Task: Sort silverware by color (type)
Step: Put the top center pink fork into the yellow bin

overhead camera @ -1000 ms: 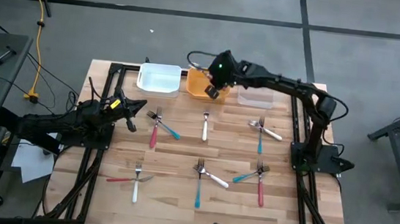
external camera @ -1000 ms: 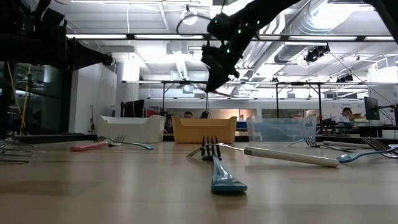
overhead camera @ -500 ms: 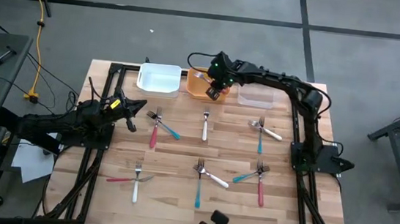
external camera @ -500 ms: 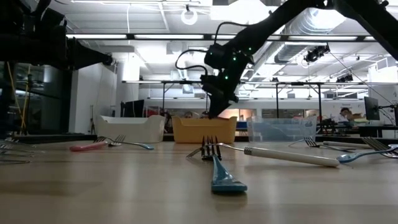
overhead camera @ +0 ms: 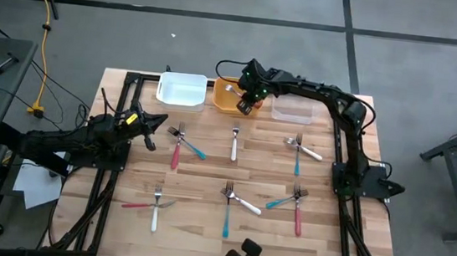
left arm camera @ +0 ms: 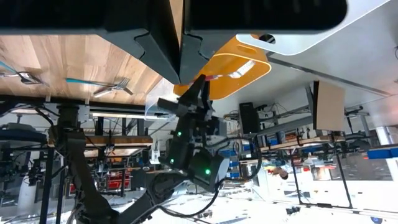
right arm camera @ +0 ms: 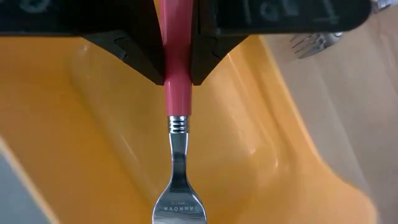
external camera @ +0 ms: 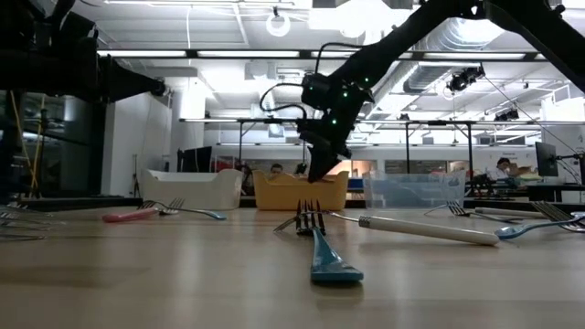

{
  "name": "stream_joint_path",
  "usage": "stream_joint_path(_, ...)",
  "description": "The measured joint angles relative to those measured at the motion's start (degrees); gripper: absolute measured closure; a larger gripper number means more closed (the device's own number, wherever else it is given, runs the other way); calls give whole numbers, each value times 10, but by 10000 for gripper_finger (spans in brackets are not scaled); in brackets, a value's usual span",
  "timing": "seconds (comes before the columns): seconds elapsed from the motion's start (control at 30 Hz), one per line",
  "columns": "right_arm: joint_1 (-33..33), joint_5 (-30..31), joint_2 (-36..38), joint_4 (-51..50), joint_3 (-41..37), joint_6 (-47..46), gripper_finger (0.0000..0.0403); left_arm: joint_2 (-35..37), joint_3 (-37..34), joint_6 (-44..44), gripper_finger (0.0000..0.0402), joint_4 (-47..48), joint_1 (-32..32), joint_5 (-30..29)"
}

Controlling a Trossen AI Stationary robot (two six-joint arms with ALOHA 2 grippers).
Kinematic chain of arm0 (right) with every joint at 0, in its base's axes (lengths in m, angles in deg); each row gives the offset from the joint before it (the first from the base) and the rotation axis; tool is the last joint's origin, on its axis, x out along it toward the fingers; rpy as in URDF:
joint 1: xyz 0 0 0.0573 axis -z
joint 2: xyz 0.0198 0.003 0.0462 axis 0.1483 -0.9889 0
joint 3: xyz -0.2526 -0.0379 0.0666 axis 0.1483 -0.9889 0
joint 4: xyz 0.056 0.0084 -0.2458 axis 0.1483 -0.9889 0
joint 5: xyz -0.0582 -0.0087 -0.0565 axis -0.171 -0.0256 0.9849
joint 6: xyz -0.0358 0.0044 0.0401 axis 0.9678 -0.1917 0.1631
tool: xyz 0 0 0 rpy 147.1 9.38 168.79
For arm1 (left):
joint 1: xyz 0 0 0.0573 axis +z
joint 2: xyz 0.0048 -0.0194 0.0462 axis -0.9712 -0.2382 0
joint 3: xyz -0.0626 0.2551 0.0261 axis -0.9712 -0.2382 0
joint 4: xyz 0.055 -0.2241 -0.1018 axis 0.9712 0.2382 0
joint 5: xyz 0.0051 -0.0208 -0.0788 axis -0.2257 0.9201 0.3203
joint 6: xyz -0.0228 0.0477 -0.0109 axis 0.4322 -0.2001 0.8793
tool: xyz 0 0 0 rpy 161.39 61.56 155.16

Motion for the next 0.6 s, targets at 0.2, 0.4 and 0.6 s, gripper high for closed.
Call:
stream_joint_path(0.2,0,1,-15,3,0,-1,354,0,0,0,399,0,0,0)
stream_joint_path(0.4,3,5,-18,9,0,0,347,0,0,0,399,-1,0,0)
stream_joint_path(0.6,3,32,-18,11,1,6,288,0,0,19,399,-10,0,-10)
